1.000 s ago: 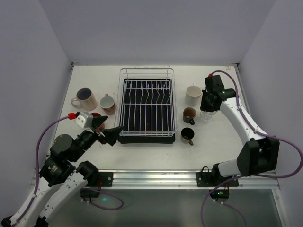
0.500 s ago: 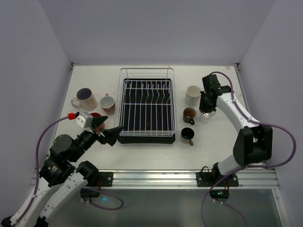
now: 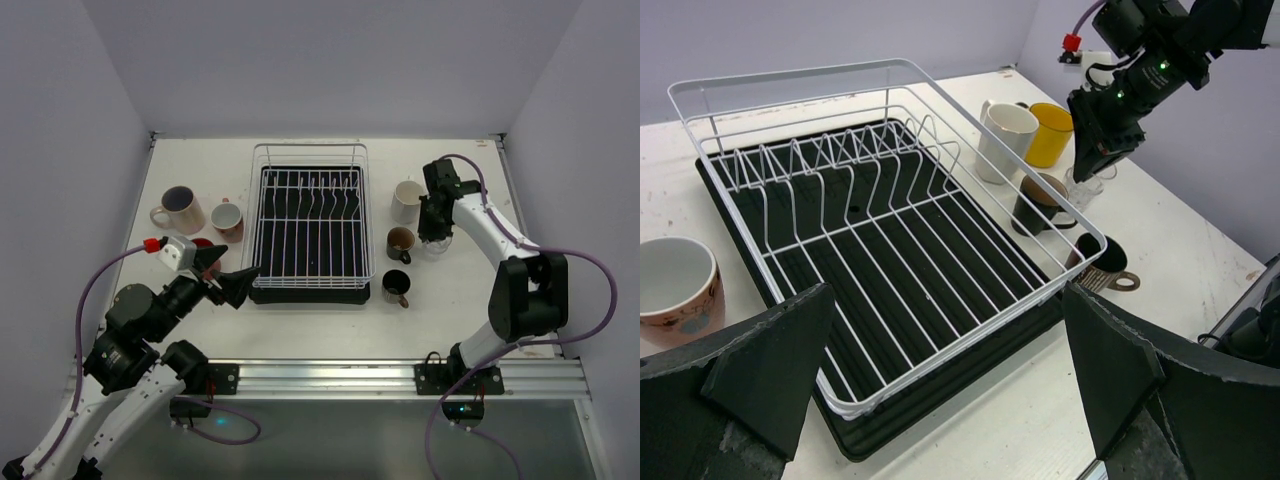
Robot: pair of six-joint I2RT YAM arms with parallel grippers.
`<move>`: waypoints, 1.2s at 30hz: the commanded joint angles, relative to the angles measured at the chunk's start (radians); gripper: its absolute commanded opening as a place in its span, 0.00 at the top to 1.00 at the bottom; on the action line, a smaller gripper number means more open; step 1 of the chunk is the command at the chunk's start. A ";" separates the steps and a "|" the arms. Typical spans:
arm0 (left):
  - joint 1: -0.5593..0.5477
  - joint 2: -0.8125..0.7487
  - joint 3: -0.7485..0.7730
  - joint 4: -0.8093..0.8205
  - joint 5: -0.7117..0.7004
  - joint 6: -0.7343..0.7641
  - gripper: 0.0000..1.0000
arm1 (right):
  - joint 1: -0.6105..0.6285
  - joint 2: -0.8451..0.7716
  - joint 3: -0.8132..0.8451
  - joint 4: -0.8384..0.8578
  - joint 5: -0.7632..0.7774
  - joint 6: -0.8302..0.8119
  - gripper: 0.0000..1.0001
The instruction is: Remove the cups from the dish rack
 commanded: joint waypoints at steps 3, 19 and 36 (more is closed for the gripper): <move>0.003 0.013 -0.006 0.012 0.007 0.024 0.00 | -0.006 -0.016 0.055 -0.001 -0.013 -0.027 0.80; 0.005 0.123 0.050 0.016 0.013 0.035 0.00 | 0.015 -0.687 -0.176 0.355 -0.360 0.050 0.01; 0.006 0.283 0.586 -0.076 -0.154 0.082 0.00 | 0.015 -1.360 -0.183 0.374 -0.189 0.128 0.01</move>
